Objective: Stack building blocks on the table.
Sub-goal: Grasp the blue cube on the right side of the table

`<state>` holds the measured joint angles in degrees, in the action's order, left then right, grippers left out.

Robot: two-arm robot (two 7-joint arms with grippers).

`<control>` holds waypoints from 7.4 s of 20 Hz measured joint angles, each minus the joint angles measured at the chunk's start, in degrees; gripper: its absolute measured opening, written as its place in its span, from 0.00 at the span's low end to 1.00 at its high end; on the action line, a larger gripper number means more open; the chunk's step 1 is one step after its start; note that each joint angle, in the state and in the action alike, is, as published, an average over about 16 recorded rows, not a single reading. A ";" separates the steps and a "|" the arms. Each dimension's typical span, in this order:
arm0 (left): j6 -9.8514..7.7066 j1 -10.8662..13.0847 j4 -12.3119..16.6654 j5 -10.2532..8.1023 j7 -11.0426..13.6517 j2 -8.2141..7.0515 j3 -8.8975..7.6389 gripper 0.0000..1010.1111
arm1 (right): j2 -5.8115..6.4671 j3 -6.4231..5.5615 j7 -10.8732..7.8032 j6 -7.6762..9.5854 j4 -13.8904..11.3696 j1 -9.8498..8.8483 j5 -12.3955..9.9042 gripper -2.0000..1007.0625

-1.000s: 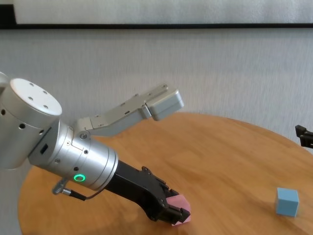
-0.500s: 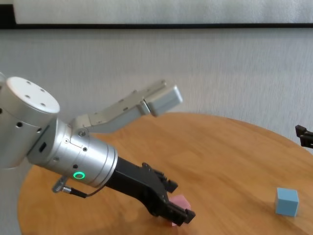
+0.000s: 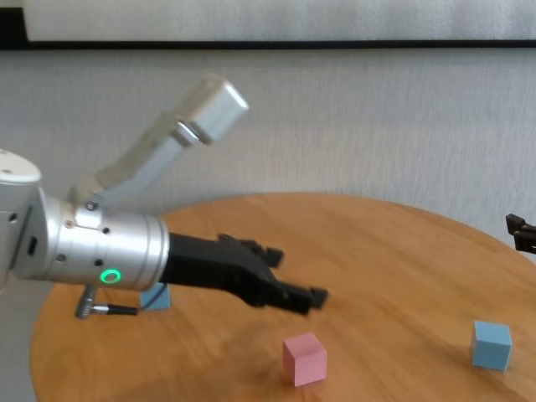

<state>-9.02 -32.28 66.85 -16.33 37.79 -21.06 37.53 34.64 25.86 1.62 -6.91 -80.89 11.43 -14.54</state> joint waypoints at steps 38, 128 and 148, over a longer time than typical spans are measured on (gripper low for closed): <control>15.92 11.23 4.74 -6.87 -11.46 2.07 -15.13 0.99 | 2.66 -1.29 -7.56 0.58 -1.44 -0.05 -3.34 1.00; 15.16 10.85 4.71 -6.81 -11.15 1.87 -14.60 0.99 | -0.18 4.56 -38.27 19.66 11.70 12.59 4.42 0.97; 15.16 10.85 4.71 -6.81 -11.15 1.87 -14.60 0.99 | 0.04 4.58 -38.35 19.54 11.40 12.45 4.29 0.46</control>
<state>6.14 -21.42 71.56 -23.15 26.64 -19.19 22.94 34.68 30.44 -36.73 12.63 -69.50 23.88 -10.25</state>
